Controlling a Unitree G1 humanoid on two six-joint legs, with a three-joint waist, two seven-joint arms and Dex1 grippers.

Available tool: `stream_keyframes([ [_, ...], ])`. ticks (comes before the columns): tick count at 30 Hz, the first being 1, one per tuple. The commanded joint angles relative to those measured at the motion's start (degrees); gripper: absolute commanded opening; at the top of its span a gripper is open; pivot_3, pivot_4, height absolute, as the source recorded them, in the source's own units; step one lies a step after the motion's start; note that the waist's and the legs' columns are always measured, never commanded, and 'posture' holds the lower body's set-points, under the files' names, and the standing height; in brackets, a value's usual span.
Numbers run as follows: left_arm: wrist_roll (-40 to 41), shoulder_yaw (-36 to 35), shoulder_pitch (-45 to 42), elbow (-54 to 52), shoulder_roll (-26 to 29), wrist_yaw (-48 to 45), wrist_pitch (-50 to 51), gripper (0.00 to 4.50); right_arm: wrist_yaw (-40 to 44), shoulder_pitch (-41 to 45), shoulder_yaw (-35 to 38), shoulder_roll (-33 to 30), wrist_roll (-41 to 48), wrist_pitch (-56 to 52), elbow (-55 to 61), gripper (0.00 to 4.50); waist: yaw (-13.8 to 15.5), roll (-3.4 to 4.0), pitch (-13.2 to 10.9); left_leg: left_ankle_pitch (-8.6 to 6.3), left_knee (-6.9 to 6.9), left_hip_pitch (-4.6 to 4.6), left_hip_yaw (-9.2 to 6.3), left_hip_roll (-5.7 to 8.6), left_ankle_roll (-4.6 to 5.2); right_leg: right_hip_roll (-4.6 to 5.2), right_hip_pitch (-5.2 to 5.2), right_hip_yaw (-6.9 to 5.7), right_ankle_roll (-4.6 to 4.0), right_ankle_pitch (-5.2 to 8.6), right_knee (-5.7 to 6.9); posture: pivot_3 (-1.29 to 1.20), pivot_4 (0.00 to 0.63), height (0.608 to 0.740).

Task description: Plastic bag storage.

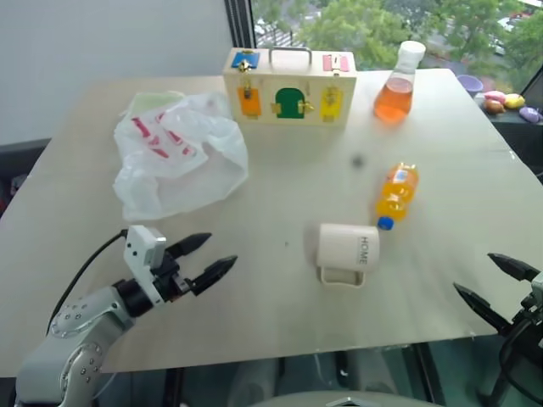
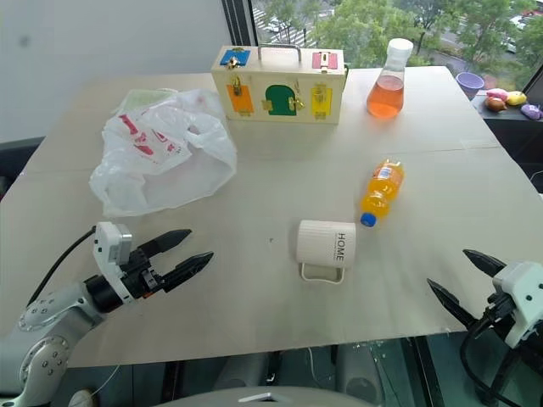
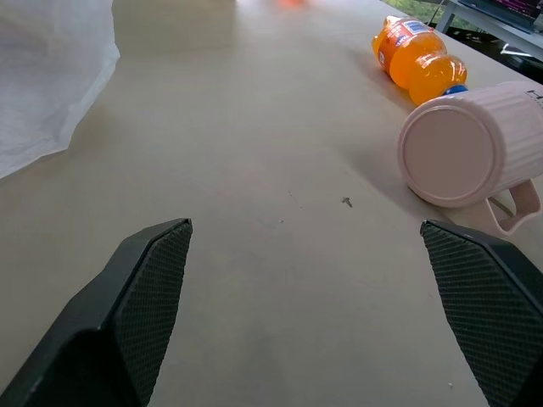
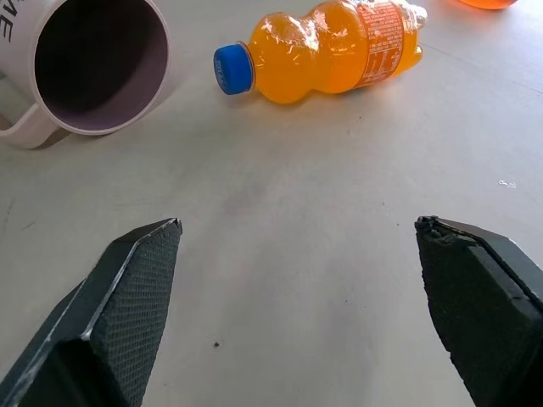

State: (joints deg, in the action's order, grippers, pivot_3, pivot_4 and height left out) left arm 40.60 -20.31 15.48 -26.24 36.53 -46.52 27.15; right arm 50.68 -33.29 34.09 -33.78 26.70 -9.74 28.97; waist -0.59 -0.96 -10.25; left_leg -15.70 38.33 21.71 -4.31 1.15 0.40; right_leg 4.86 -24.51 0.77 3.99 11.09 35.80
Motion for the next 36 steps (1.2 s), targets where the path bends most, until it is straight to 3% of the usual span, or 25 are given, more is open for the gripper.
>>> stream_keyframes([
  [1, 1.1, -0.5, -2.0, -2.0, -0.6, 1.7, -0.2, 4.50, -0.7, 1.4, -0.5, 0.4, 0.4, 1.3, 0.3, 4.45, 0.0, 0.00, 0.0, 0.00, 0.00, 0.00, 0.00, 0.00, 0.00, 0.00, 0.00, 0.00, 0.00, 0.00, 0.00, 0.00, 0.150, 0.740],
  [10, 2.5, 1.9, -12.4, -6.5, -4.7, 12.5, 2.6, 4.50, -1.2, 10.4, -4.5, 2.2, 9.0, 2.8, 8.3, 4.45, -0.1, 0.02, 0.0, 0.01, 0.04, -0.08, -0.09, -0.02, 0.00, -0.10, 0.07, -0.02, 0.03, -0.03, 0.08, 0.00, 0.150, 0.740],
  [13, -2.0, 3.4, -17.5, -7.3, -5.7, 16.8, 0.1, 4.50, -1.8, 15.0, -6.3, -0.6, 17.3, -0.5, 15.1, 4.45, -0.1, 0.01, 0.0, 0.01, 0.06, -0.08, -0.05, 0.04, 0.00, -0.07, 0.07, 0.05, -0.04, -0.13, 0.07, 0.00, 0.150, 0.740],
  [18, -19.1, 7.5, -22.0, -6.8, -3.0, 28.6, 1.5, 4.50, -3.4, 21.4, -8.6, -5.8, 25.4, -4.6, 19.8, 4.45, 0.0, -0.07, 0.0, 0.01, 0.05, -0.21, -0.16, 0.08, 0.00, -0.07, 0.28, -0.03, 0.09, -0.25, 0.03, 0.00, 0.150, 0.740],
  [22, -31.1, 9.9, -24.6, -2.9, 4.6, 30.8, 1.8, 4.50, -2.6, 23.0, -10.6, -8.0, 24.4, -5.1, 19.7, 4.45, 0.0, -0.12, 0.0, 0.01, 0.02, -0.18, -0.16, 0.09, 0.01, -0.08, 0.26, -0.05, 0.08, -0.25, -0.02, 0.00, 0.150, 0.740],
  [27, -39.7, 14.6, -29.7, 5.6, 9.5, 29.8, 2.5, 4.50, -2.9, 24.2, -12.8, -8.3, 22.1, -4.7, 19.8, 4.45, 0.2, -0.13, 0.0, 0.01, 0.03, -0.16, -0.17, 0.12, 0.01, -0.06, 0.26, -0.07, 0.23, -0.17, -0.04, 0.00, 0.150, 0.740],
  [36, -49.2, 27.1, -44.5, 23.6, 7.6, 27.0, 3.6, 4.50, 0.6, 18.9, -13.5, -5.3, 18.5, -0.3, 19.4, 4.45, 0.0, -0.20, -0.1, 0.01, 0.03, -0.10, -0.26, 0.14, 0.00, -0.04, 0.24, -0.16, 0.18, -0.24, -0.05, 0.00, 0.150, 0.740],
])
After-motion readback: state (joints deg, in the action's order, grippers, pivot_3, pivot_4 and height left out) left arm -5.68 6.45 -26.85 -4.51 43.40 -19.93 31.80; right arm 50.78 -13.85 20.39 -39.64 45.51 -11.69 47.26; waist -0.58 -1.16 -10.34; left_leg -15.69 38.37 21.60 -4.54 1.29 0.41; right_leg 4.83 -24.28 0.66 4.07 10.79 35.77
